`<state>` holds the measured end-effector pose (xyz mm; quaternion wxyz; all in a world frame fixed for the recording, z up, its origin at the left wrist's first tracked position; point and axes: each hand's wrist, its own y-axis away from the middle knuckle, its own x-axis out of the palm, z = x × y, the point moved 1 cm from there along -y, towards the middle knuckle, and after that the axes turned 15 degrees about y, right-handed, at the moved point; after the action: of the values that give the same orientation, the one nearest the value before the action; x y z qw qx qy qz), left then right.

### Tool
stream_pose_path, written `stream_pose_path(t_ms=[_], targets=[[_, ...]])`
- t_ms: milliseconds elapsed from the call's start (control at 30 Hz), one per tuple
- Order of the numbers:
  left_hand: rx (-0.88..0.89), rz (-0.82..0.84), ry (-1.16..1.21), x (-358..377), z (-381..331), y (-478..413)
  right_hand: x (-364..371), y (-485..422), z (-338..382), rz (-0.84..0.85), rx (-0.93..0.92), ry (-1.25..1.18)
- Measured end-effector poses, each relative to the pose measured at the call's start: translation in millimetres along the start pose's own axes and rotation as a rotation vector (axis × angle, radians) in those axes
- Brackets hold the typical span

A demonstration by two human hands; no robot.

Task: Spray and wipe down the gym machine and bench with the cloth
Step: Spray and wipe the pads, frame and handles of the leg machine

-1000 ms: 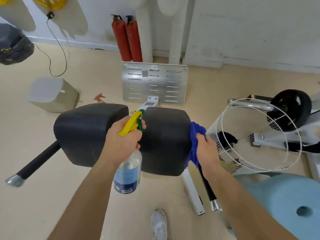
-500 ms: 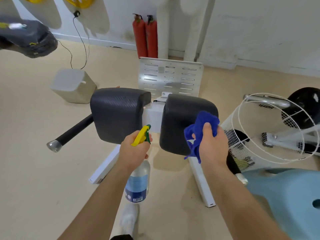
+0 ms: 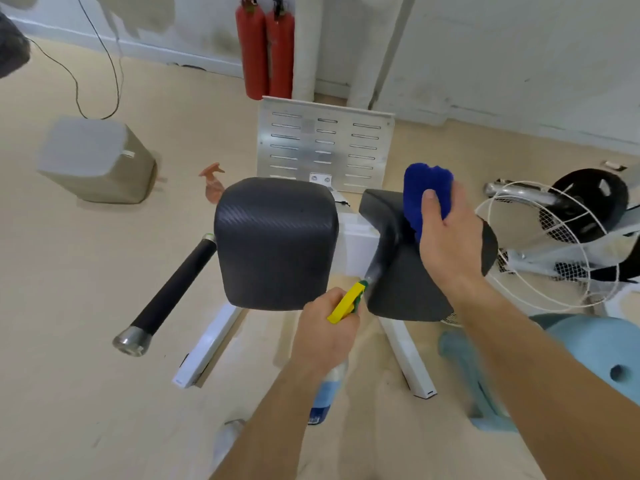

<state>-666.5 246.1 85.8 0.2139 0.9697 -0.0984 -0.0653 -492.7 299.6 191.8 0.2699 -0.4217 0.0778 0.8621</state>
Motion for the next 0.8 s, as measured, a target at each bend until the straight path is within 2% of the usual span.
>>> stream_pose_path(t_ms=[67,133,200,267,333,433,533,633,733,800], targets=[[-0.024,0.013,0.012,-1,2,-3,7,1,2,0.029,-0.041,0.080],[-0.022,0.043,0.011,-5,2,-2,14,1,1,0.136,-0.160,0.262],[0.016,0.061,0.009,-12,0,-1,25,1,-5,0.242,-0.401,0.663],[0.076,0.094,0.045,-22,-8,2,40,11,-18,0.239,-0.674,1.010],[0.122,0.127,0.092,-32,-21,4,54,34,-40,0.297,-0.837,1.156],[0.170,0.168,0.123,-46,-37,2,70,77,-73,0.430,-1.022,1.247],[0.203,0.174,0.088,-52,-47,-5,73,78,-68,0.528,-1.044,1.338],[0.238,0.177,0.068,-57,-61,-6,55,46,-43,0.407,-1.083,1.322],[0.235,0.188,0.076,-59,-74,-4,32,20,-20,0.281,-0.970,1.235],[0.217,0.186,0.090,-60,-78,-3,31,26,-12,0.291,-0.859,1.256]])
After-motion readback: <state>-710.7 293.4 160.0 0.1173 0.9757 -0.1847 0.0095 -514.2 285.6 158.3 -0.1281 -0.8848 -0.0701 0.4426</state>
